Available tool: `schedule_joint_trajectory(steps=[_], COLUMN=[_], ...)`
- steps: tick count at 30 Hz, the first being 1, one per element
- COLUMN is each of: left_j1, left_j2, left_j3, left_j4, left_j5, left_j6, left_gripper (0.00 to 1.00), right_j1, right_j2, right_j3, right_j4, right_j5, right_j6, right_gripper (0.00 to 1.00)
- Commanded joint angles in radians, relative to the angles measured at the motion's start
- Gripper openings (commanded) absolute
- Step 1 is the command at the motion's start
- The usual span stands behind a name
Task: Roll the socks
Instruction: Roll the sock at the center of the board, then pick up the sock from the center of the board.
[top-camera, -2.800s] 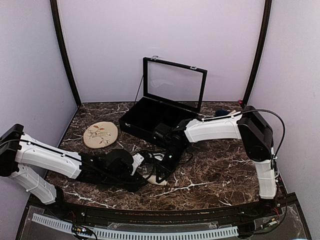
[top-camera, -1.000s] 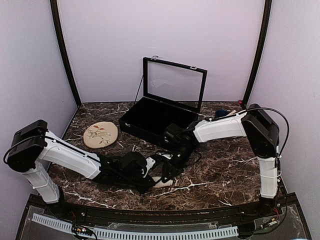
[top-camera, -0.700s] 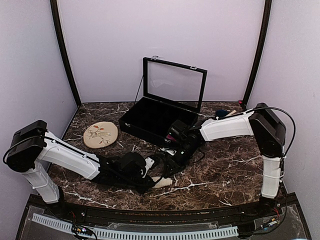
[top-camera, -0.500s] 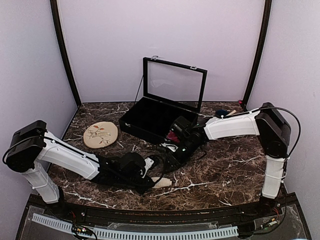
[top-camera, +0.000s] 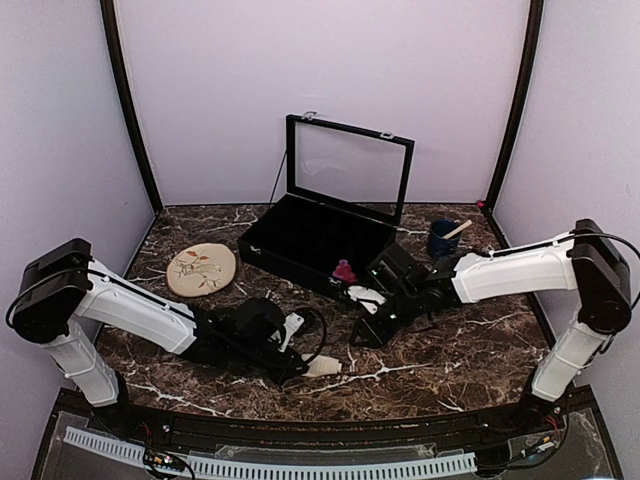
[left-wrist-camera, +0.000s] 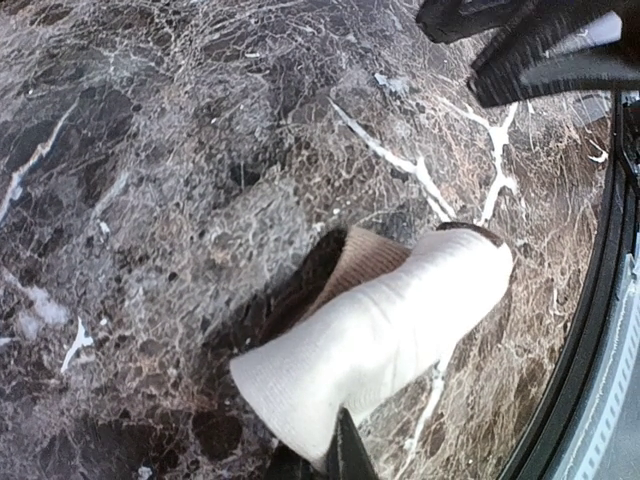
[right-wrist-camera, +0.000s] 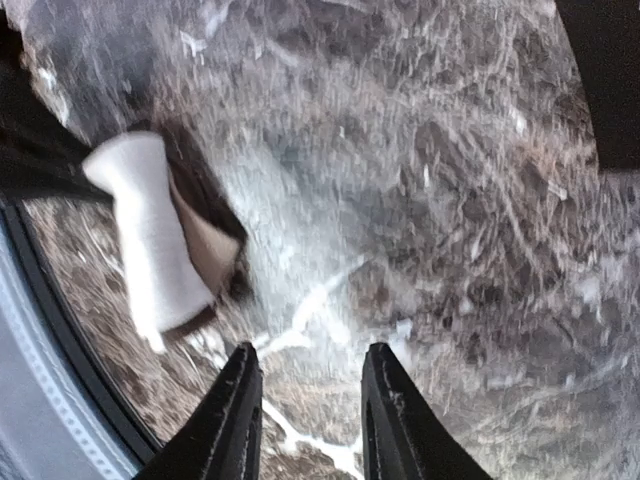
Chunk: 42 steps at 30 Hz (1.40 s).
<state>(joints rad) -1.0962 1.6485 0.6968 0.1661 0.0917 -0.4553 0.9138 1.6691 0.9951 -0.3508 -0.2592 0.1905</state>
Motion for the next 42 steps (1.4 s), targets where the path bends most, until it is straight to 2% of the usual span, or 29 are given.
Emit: schedule_joint_trajectory(steps=[1,5,15,22,42], left_j1=[0.03,0.06,0.094,0.103,0.138], left_j2=[-0.005,-0.009,0.026,0.043,0.105], left_j3=[-0.057,-0.065,-0.052,-0.048,-0.004], left_j4=[-0.141,-0.146,-0.146,-0.14,-0.18], left_j5=[0.078,0.131,0.228,0.272,0.359], left_j6=[0.03,0.065,0.136,0.158,0.245], left_gripper=[0.0,0.0,0.0,0.0,0.0], right_j1=[0.083,0.181,0.308,0.341,0.353], right_j2=[-0.067,-0.129,-0.049,-0.022,0.069], right_j3=[-0.086,-0.138,-0.142,-0.129,-0.047], right_j4=[0.181,0.279,0.351,0.347,0.313], right_j5=[0.218,0.346,0.46,0.45,0.318], right_j6=[-0.039,-0.084,-0.11,-0.139,-0.24], right_gripper=[0.33,0.36,0.4,0.49,0.53])
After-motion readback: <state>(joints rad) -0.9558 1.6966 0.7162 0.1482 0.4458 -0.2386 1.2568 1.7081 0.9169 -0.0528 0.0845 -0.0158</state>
